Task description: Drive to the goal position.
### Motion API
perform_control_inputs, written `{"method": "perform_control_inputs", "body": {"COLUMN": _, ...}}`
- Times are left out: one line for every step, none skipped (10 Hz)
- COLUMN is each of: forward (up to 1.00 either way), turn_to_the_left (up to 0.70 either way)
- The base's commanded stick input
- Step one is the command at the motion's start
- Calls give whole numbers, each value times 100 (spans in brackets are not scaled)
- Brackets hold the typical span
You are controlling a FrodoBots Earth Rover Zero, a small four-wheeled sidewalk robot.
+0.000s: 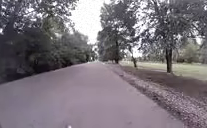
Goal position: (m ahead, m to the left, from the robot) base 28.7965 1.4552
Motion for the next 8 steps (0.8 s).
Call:
{"method": "perform_control_inputs", "body": {"forward": 99, "turn_to_the_left": 1}}
{"method": "perform_control_inputs", "body": {"forward": 100, "turn_to_the_left": 1}}
{"method": "perform_control_inputs", "body": {"forward": 100, "turn_to_the_left": 1}}
{"method": "perform_control_inputs", "body": {"forward": 100, "turn_to_the_left": 1}}
{"method": "perform_control_inputs", "body": {"forward": 100, "turn_to_the_left": 1}}
{"method": "perform_control_inputs", "body": {"forward": 100, "turn_to_the_left": 1}}
{"method": "perform_control_inputs", "body": {"forward": 100, "turn_to_the_left": 1}}
{"method": "perform_control_inputs", "body": {"forward": 100, "turn_to_the_left": 1}}
